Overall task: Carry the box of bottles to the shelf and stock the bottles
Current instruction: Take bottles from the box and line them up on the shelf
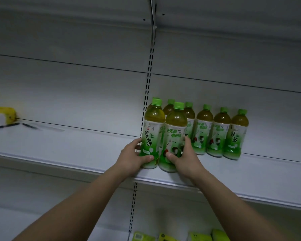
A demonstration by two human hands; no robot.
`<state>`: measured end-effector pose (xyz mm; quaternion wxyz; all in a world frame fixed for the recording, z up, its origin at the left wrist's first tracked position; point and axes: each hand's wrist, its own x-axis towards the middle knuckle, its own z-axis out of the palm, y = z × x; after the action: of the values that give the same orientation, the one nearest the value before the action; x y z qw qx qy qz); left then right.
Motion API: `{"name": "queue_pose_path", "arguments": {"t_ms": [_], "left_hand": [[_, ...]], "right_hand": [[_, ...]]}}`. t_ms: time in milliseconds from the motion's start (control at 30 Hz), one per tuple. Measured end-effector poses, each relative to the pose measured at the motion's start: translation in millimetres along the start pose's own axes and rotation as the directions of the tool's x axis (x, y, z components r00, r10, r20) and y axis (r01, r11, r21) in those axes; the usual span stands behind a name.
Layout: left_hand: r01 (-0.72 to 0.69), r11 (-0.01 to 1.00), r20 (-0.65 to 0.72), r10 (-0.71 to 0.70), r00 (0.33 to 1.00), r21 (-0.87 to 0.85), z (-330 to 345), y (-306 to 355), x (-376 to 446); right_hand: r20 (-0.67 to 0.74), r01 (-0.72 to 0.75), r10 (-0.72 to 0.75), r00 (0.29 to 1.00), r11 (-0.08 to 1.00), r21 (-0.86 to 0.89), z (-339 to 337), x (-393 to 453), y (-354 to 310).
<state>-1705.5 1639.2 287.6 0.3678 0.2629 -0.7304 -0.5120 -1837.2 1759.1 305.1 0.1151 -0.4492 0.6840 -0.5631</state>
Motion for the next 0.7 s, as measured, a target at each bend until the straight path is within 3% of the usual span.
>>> {"name": "queue_pose_path", "arguments": {"t_ms": [433, 700], "left_hand": [[0.015, 0.982, -0.123, 0.008, 0.992, 0.19, 21.7, -11.4, 53.8], [-0.025, 0.984, -0.15, 0.052, 0.987, 0.175, 25.1, -16.9, 53.7]], "right_hand": [[-0.119, 0.009, -0.018, 0.993, 0.998, -0.069, 24.0, 69.4, 37.9], [-0.164, 0.009, -0.022, 0.986, 0.997, -0.079, 30.2, 85.6, 48.2]]}}
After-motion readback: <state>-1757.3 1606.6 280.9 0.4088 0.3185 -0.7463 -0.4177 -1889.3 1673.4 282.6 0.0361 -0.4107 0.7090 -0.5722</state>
